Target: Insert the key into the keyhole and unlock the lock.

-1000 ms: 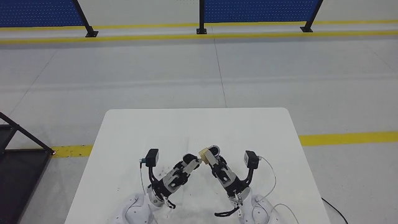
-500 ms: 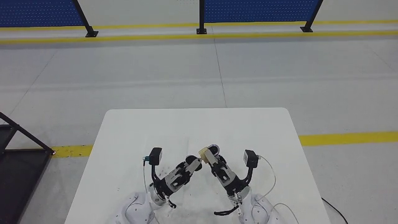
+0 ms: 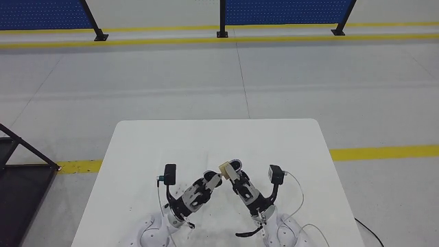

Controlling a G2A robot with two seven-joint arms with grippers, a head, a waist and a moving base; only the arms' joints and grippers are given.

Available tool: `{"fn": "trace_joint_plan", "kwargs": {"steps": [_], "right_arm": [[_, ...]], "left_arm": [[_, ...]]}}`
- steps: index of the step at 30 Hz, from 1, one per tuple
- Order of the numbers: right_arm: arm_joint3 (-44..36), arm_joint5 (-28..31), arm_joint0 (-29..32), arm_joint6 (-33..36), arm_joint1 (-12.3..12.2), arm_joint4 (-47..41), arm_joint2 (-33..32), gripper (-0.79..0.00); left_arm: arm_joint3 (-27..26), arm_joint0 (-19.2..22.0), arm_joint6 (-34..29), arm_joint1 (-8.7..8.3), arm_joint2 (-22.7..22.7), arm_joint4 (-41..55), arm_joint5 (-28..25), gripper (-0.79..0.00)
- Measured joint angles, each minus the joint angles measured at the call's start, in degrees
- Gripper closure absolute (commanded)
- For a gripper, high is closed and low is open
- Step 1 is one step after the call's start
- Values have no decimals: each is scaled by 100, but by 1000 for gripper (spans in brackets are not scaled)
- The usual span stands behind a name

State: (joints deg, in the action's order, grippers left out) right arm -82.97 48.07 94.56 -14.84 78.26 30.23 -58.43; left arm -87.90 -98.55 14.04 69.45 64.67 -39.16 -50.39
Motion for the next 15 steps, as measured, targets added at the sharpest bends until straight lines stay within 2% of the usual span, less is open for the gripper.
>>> {"fn": "trace_joint_plan", "kwargs": {"steps": [8,15], "right_arm": [[-20,-63,5,39,-5,-21,1,0],[-25,-125,5,32,-7,11,-1,0]], "left_arm": [[-139,-153,943,53,-28,-1241,680,0],[-201,-222,1691,92,-130,-2249,1489,0]]}}
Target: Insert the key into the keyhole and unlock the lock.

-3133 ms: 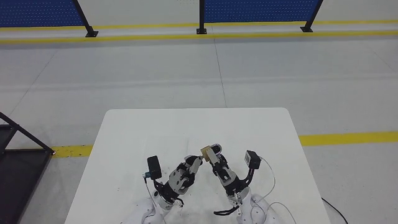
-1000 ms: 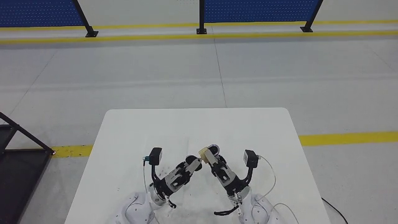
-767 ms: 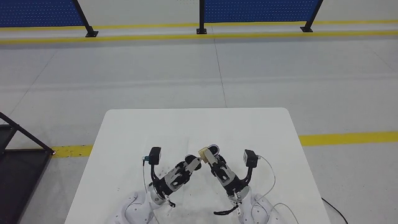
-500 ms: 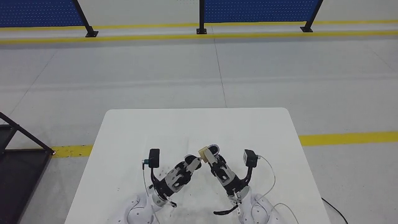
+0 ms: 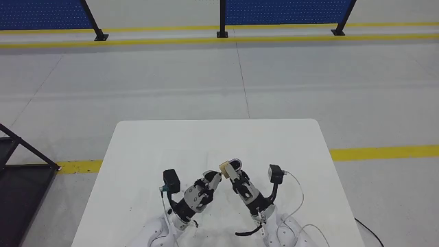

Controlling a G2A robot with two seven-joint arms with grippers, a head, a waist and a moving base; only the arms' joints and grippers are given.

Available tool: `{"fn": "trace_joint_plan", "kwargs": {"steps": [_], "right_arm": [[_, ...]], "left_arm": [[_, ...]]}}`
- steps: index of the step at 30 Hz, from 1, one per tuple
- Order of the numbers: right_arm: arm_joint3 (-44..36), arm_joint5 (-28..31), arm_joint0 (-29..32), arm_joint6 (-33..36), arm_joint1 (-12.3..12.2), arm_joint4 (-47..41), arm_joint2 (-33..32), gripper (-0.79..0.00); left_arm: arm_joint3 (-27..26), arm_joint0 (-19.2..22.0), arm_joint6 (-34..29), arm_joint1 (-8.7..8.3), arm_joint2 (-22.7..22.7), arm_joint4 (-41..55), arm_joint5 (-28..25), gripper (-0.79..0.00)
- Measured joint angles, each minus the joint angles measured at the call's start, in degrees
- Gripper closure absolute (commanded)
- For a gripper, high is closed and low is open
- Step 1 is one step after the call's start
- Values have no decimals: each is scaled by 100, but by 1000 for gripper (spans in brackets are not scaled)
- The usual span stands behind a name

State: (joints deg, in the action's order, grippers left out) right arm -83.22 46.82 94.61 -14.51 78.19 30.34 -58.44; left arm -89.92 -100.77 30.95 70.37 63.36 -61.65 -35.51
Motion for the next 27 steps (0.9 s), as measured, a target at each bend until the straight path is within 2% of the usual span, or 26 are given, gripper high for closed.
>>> {"fn": "trace_joint_plan", "kwargs": {"steps": [8,15,21,24,27], "right_arm": [[1,-30,-1,-21,2,9,11,0],[-4,-51,2,-15,-2,15,14,0],[-11,-68,3,-3,-4,-3,15,0],[-16,-68,6,-5,-7,-16,11,0],[-21,-59,6,-7,-9,-13,8,0]], "left_arm": [[37,-53,836,27,-153,-1139,987,0],[175,-48,1581,74,-374,-2195,2282,0],[346,22,2164,133,-505,-2556,3195,0],[445,62,2250,161,-578,-2748,3608,0],[536,125,2189,168,-613,-2920,3774,0]]}}
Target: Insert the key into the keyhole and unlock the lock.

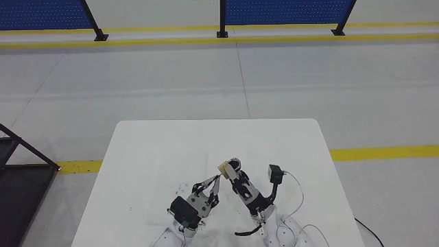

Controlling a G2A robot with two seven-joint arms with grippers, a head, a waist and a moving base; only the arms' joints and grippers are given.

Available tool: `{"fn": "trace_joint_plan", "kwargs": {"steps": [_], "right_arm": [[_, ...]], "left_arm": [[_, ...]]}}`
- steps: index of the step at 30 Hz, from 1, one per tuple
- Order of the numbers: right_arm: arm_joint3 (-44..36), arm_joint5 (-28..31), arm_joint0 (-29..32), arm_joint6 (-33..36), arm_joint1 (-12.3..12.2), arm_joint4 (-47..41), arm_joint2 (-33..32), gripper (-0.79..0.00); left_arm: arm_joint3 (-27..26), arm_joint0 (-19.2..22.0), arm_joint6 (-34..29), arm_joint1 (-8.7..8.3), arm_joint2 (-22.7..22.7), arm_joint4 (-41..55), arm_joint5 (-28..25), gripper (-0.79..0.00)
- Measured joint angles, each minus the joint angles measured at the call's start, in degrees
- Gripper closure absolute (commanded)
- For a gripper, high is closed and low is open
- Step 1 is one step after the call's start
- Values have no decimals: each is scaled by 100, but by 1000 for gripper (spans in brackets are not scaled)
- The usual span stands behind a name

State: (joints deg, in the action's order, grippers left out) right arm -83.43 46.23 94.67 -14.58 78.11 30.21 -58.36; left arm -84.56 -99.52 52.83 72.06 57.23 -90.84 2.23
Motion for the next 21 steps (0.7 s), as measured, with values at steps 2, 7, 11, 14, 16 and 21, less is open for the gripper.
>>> {"fn": "trace_joint_plan", "kwargs": {"steps": [2,7,11,14,16,21], "right_arm": [[0,3,0,-1,-1,3,-1,0],[-5,-4,1,7,-4,6,0,0],[-12,-17,2,20,-6,-8,0,0],[-16,-22,1,14,-9,-17,-15,0],[-2,-52,-11,18,-11,-47,-32,0],[83,-374,-100,216,-5,-245,-31,0]], "left_arm": [[52,32,-31,6,-5,-162,222,0],[115,89,-44,32,-83,-326,511,0],[96,94,51,41,-93,-95,333,-785],[34,44,62,26,-62,192,-49,-785],[-48,-33,-33,-10,-17,449,-540,-785],[-575,-467,-583,-230,545,1127,-2216,-785]]}}
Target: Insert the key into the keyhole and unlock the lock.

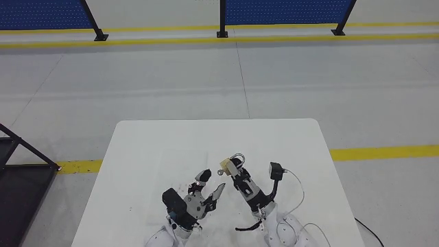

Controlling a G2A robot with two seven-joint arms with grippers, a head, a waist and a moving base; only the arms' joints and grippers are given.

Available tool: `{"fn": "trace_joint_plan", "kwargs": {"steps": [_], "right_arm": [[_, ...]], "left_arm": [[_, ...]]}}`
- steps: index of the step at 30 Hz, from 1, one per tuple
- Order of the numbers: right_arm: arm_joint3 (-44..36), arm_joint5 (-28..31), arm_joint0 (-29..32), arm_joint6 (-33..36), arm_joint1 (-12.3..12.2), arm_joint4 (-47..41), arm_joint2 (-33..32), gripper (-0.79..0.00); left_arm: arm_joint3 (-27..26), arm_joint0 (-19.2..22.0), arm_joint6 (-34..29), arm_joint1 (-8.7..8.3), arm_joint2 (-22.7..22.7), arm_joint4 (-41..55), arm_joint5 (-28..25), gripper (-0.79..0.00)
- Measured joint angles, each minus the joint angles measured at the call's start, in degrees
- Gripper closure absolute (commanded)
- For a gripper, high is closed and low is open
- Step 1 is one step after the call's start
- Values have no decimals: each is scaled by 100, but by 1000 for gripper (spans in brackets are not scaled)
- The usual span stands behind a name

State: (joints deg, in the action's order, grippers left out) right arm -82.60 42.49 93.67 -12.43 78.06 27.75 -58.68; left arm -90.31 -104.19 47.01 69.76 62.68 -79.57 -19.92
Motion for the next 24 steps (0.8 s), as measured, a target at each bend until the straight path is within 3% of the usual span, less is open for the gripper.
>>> {"fn": "trace_joint_plan", "kwargs": {"steps": [3,6,12,18,23,24], "right_arm": [[82,-361,-98,297,9,-17,72,0],[174,-850,-238,709,36,165,260,0],[371,-1523,-528,1743,102,497,795,0],[508,-2151,-831,2559,187,748,1268,0],[591,-2763,-1052,2762,281,1057,1598,0],[618,-2909,-1104,2762,306,1133,1669,-52]], "left_arm": [[-392,-437,-436,-183,611,392,-970,-785],[-707,-891,-869,-345,1369,776,-1600,-785],[-956,-1636,-1446,-534,2605,1351,-2184,-785],[-860,-1990,-1566,-610,3230,1739,-2607,-785],[-837,-1998,-1600,-614,3260,1795,-2639,-785],[-838,-1998,-1599,-614,3259,1794,-2638,-785]]}}
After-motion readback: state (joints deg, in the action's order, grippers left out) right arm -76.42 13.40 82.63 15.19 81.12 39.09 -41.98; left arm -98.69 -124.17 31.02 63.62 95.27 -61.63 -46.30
